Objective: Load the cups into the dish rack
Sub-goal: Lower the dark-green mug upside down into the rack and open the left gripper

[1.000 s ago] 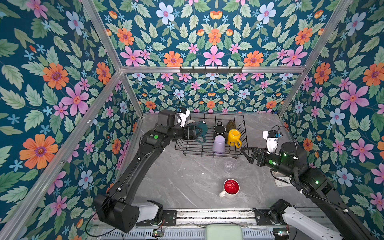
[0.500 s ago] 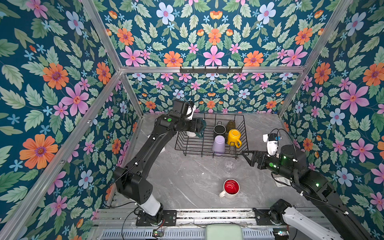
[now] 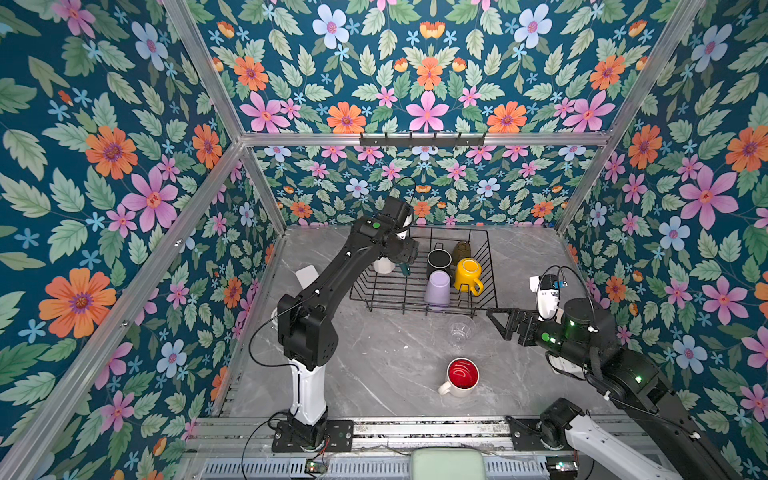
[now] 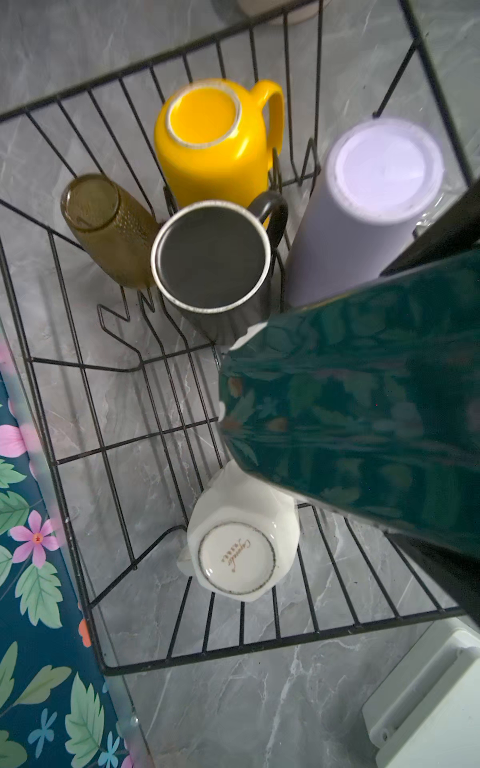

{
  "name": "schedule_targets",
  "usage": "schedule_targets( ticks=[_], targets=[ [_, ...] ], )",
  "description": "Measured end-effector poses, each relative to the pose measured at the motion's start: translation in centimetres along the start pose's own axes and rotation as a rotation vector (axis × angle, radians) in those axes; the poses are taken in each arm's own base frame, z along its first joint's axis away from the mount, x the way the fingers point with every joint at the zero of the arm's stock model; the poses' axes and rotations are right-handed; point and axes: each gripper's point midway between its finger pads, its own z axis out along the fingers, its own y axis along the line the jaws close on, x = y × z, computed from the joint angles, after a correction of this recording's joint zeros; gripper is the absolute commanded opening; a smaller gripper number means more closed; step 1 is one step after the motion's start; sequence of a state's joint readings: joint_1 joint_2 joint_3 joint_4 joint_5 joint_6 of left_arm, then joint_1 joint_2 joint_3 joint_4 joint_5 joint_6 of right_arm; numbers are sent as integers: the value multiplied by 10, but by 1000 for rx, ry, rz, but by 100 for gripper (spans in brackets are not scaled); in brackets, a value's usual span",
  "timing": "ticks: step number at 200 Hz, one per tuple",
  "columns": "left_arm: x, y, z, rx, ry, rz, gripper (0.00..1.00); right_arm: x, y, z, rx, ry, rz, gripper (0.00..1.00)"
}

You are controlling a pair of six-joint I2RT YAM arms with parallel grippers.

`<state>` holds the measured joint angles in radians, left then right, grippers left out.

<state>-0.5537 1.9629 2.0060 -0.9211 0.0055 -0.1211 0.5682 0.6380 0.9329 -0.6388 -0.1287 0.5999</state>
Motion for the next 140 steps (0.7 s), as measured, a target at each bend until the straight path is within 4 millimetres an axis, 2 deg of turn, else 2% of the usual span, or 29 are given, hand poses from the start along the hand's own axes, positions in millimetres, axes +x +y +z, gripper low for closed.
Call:
schedule_targets(
  ticks=[29,72,140],
  targets=[
    [1,3,19,-53,23,28,0,3,-2,0,1,2,6,96],
    [5,-4,47,-57,61,49,0,9,-6,2,6,13,25,96],
    [4,-3,81,-75,84,55,0,13,-7,-1,-5,12,38,96]
  ],
)
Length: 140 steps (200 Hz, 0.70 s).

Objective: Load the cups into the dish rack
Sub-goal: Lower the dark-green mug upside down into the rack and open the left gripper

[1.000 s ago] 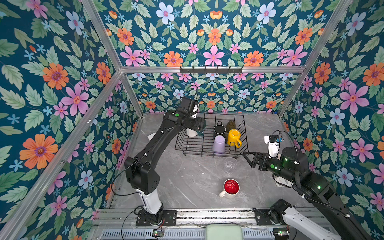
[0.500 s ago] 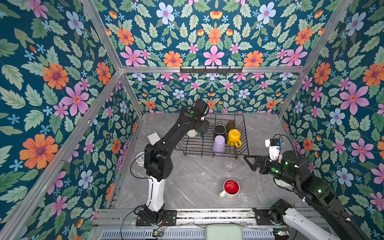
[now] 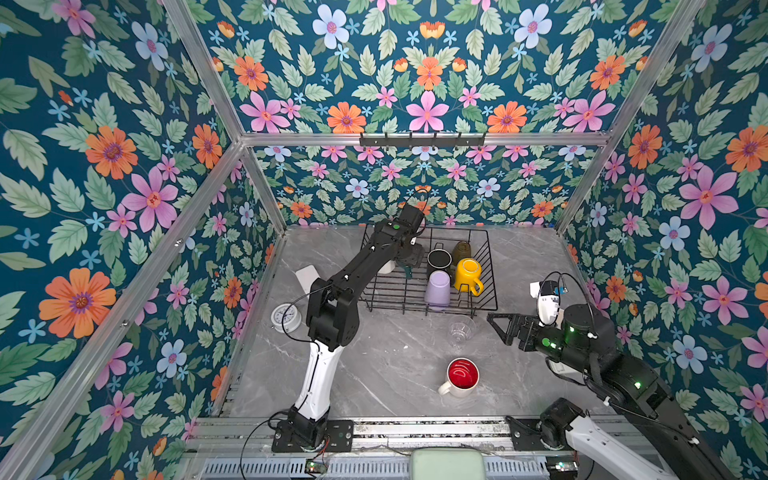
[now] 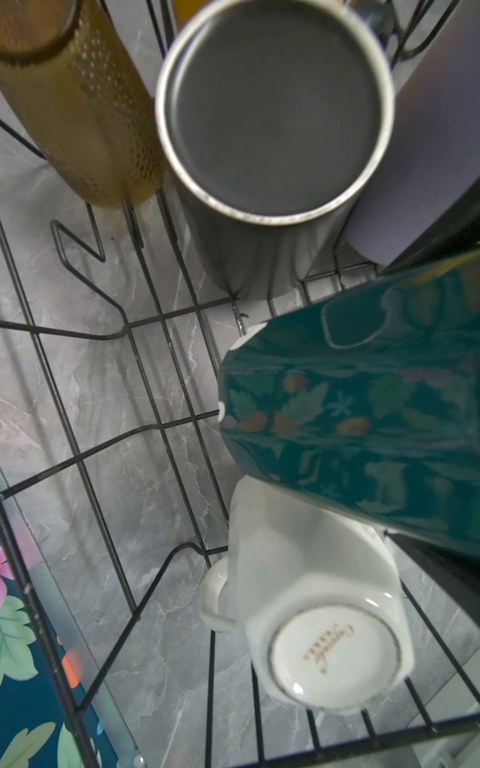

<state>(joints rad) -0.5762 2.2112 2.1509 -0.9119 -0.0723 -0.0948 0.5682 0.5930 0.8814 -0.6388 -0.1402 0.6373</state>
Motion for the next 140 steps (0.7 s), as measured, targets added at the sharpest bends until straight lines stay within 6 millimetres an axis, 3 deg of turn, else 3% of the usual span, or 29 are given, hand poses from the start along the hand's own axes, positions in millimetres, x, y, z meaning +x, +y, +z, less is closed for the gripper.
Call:
schedule_targets(
  ticks=[107,127,140],
  targets=[
    [13,-5,42,-6,67,25,0,0,3,-6,-20,-12,11,96],
    [13,-5,45,-9,66,24,5,0,4,-6,-22,-12,11,96],
    [11,-5,48,-9,62,24,14,0,4,-6,-22,-10,11,96]
  ],
)
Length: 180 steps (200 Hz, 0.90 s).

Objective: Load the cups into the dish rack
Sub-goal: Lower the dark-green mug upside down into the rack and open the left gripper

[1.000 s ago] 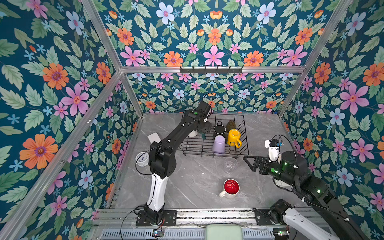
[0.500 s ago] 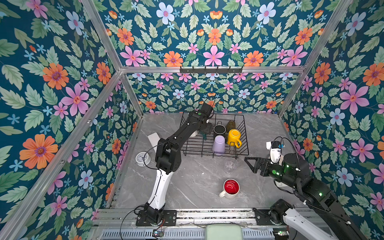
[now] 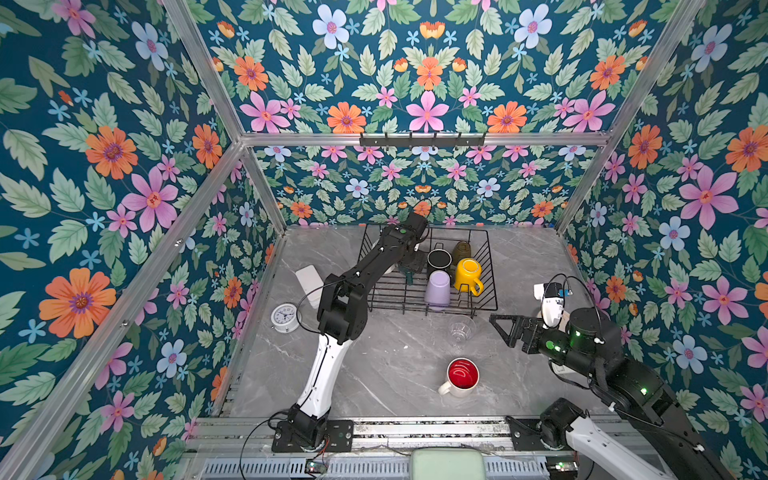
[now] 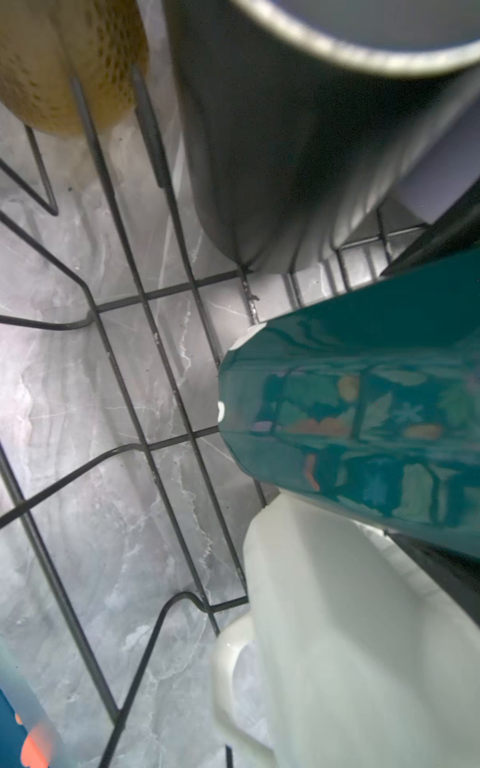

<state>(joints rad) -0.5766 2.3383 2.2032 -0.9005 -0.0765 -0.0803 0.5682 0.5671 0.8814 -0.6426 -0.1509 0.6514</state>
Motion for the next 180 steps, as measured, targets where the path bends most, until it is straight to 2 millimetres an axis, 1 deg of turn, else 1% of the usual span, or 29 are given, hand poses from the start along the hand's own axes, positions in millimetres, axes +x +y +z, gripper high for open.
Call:
schedule_targets(
  ticks=[7,14,31,38,46,67,91,128,142,180],
  targets=[
    [-1,0,1,0,-2,0,20,0,0,0,1,1,0,96],
    [-1,0,2,0,-3,-1,29,1,-1,0,2,2,1,96],
    [-2,-1,3,2,-4,-1,47,1,0,0,1,4,1,96],
    [-3,-1,3,2,-6,-2,56,1,0,0,0,4,1,96],
    [-3,-1,4,2,-6,-1,61,1,0,0,0,3,1,96],
    [-3,-1,4,0,-8,1,69,1,0,-1,-2,2,1,96],
    [-4,-1,5,-2,-8,5,73,2,-1,-1,-1,3,3,96],
    [-4,-1,6,-2,-8,11,82,2,-1,0,2,5,4,96],
    [-4,-1,7,-4,-11,11,88,2,-2,0,2,6,4,96],
    [-2,-1,11,-5,-3,11,90,3,-2,1,6,11,5,96]
  ],
)
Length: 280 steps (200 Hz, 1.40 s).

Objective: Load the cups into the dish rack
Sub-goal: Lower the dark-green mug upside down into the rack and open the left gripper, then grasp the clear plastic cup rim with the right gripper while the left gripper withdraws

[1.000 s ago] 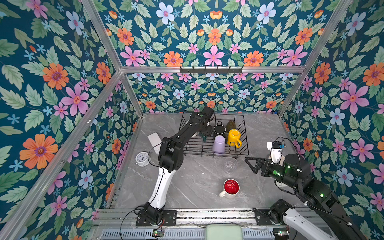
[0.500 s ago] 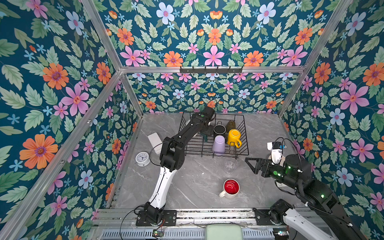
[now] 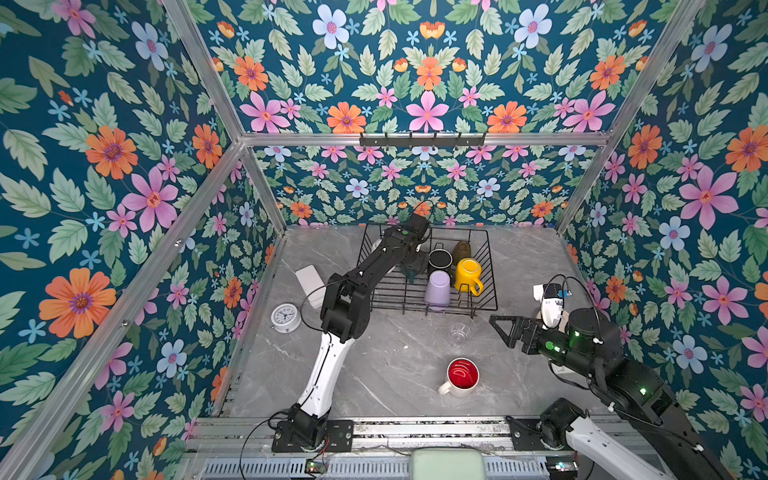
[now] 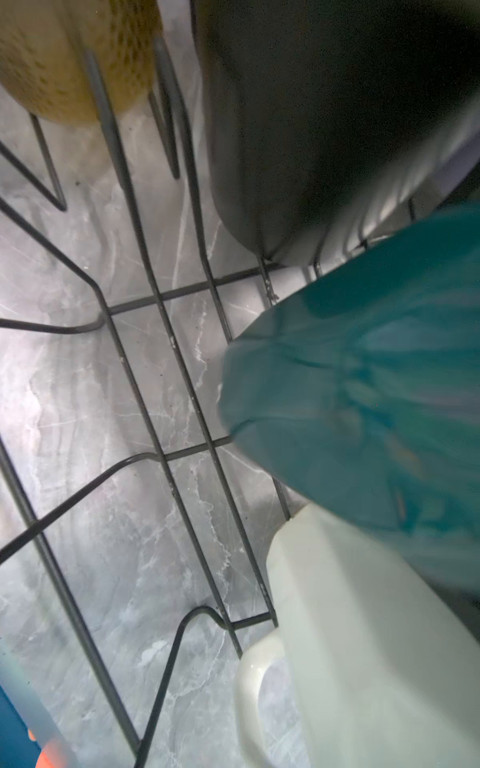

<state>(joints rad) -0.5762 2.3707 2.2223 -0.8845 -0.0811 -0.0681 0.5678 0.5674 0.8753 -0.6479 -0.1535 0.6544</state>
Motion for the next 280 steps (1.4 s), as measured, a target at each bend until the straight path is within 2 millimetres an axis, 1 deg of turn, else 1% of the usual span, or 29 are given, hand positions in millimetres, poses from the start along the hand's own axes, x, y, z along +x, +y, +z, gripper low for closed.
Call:
schedule_targets(
  ticks=[30,51,90,121,138,157,182,203,221,235,262,280],
  targets=[
    [0,0,0,-1,0,0,94,1,-3,2,16,9,3,95],
    [0,0,-4,2,-3,-1,95,2,-8,4,54,26,7,93],
    [-5,2,-27,14,-48,-11,97,7,-21,9,137,73,2,89],
    [-14,3,-54,28,-115,-29,97,15,-37,19,229,135,-6,84],
    [-18,6,-73,35,-162,-52,97,22,-46,27,275,183,-8,80],
    [-21,10,-100,38,-226,-70,98,30,-55,35,312,234,-9,75],
    [-22,19,-141,35,-326,-109,98,39,-63,43,343,275,-4,72],
    [-17,27,-180,38,-425,-153,99,47,-70,49,365,307,0,70],
    [-4,35,-212,40,-512,-193,99,53,-75,55,382,334,0,68],
    [6,41,-234,43,-581,-215,100,57,-78,60,393,353,0,66],
    [34,50,-270,64,-702,-276,100,64,-81,69,407,384,-1,62],
    [50,54,-289,79,-770,-307,100,66,-82,77,410,399,-6,61]
  ],
)
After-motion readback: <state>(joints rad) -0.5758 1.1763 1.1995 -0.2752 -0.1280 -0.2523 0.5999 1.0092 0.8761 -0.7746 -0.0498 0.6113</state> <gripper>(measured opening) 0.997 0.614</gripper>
